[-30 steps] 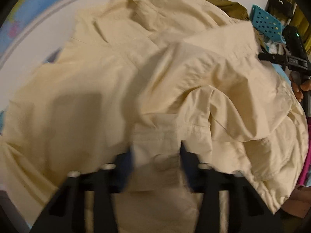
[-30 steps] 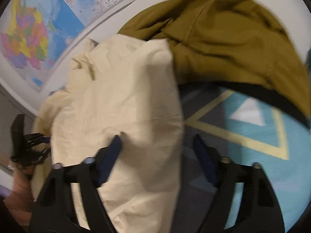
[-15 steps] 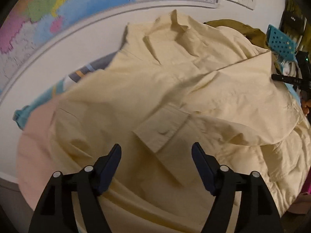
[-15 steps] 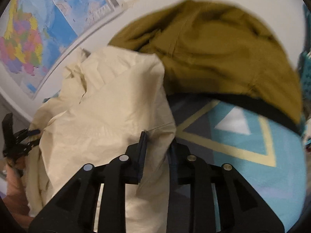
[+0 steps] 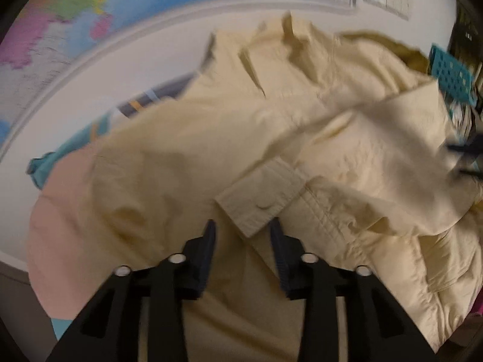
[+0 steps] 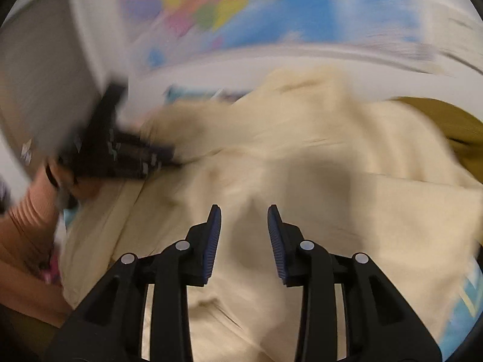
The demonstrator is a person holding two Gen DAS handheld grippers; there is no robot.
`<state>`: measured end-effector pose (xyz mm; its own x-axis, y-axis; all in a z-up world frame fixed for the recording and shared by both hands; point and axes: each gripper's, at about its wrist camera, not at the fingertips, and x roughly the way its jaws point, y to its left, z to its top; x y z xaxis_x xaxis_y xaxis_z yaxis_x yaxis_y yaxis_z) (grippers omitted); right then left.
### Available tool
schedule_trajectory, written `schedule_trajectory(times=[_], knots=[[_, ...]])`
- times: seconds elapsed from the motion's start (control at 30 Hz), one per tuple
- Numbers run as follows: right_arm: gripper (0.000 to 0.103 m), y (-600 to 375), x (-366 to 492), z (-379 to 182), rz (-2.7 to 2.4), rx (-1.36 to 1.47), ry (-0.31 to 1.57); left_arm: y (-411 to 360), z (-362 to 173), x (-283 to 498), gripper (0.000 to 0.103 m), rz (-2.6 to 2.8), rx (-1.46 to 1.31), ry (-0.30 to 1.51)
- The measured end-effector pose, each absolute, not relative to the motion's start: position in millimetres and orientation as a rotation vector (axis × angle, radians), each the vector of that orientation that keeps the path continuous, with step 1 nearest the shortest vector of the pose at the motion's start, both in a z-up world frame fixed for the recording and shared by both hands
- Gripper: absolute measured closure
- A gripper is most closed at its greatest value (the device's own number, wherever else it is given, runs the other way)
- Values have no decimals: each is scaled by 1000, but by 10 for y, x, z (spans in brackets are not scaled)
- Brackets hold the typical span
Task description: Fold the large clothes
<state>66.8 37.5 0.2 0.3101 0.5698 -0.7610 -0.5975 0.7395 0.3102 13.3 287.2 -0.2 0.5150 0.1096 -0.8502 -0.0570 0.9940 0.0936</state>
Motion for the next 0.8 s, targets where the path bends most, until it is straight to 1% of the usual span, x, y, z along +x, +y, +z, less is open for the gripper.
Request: schedule_trajectory(times=[0.03, 0.07, 0.2, 0.23, 0.27, 0.33, 0.43, 0.5, 0.57, 0.7, 0.73, 0.8], knots=[[71, 526, 672, -84, 797, -63, 1015, 2870, 94, 34, 53, 83, 45, 988], [76, 673, 665, -191, 835, -90, 1047, 2871, 178, -67, 48, 68, 39, 958], [73, 1064, 590, -524, 935, -153, 1165, 2873, 397, -425, 46, 77, 36, 882], [65, 1088, 563, -537, 954, -160, 1180, 2886, 441, -533, 45, 75, 26, 864], [59, 1071, 547, -511, 963, -148, 1177, 2915, 471, -616, 42, 74, 15, 850], [56, 927, 510, -361, 978, -50, 1154, 2949, 512, -771, 41, 86, 1, 818], [46, 741, 310, -79, 1069, 43, 1084, 3067, 548, -946, 39, 110, -48, 783], [44, 707, 53, 24, 1208, 97, 1091, 3130, 555, -1012, 38, 125, -84, 763], [41, 745, -232, 42, 1293, 77, 1114, 3205, 555, -1069, 38, 138, -117, 757], [42, 888, -612, -78, 1394, 38, 1193, 3309, 516, -1125, 38, 143, -182, 759], [44, 914, -670, -101, 1409, 33, 1198, 3307, 497, -1125, 38, 143, -186, 760], [58, 950, -799, -160, 1416, 11, 1205, 3286, 483, -1153, 38, 139, -190, 761]])
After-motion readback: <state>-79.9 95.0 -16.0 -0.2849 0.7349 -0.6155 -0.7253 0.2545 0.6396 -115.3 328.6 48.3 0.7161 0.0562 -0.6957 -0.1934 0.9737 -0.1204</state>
